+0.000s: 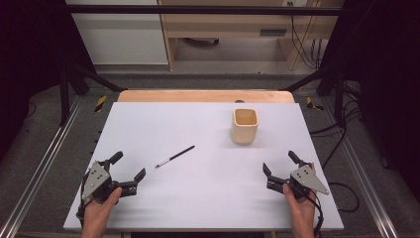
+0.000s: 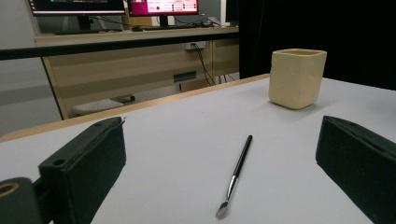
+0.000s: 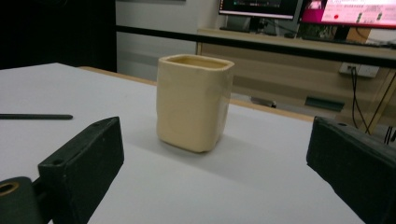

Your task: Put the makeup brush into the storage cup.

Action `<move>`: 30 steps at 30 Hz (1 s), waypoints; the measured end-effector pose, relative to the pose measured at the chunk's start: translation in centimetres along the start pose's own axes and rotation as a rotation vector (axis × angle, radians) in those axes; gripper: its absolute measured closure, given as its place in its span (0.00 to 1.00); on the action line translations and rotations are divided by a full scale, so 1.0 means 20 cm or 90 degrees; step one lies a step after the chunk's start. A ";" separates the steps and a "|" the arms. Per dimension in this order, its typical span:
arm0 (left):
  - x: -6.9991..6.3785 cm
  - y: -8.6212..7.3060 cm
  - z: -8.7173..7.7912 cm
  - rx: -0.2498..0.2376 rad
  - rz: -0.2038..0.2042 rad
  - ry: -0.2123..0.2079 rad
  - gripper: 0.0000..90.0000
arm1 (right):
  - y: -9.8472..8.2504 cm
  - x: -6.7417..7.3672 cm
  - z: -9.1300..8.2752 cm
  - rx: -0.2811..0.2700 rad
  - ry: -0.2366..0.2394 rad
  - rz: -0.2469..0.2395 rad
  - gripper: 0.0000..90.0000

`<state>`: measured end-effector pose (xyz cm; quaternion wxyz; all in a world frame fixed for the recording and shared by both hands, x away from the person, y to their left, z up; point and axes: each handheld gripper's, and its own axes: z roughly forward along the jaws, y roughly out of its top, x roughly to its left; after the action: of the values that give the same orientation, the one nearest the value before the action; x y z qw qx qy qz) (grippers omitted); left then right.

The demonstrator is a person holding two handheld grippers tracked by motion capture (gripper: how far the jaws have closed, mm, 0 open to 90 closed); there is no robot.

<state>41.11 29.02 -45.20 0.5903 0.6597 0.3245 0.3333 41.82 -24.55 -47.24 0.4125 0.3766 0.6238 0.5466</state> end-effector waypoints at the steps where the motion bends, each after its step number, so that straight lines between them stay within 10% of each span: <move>1: 0.00 0.00 0.00 -0.002 0.001 0.000 0.02 | 0.00 0.00 0.00 -0.005 0.001 -0.003 0.05; 19: -0.02 0.02 0.00 0.014 0.003 -0.014 0.01 | 0.01 0.00 -0.01 -0.027 0.010 0.002 0.04; 30: -0.06 0.11 0.11 0.075 0.040 -0.034 0.02 | 0.01 -0.02 -0.02 -0.003 0.011 0.017 0.03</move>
<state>42.25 26.54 -43.35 0.5481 0.7118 0.3071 0.3139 41.53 -25.09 -47.01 0.4011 0.3790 0.6209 0.5568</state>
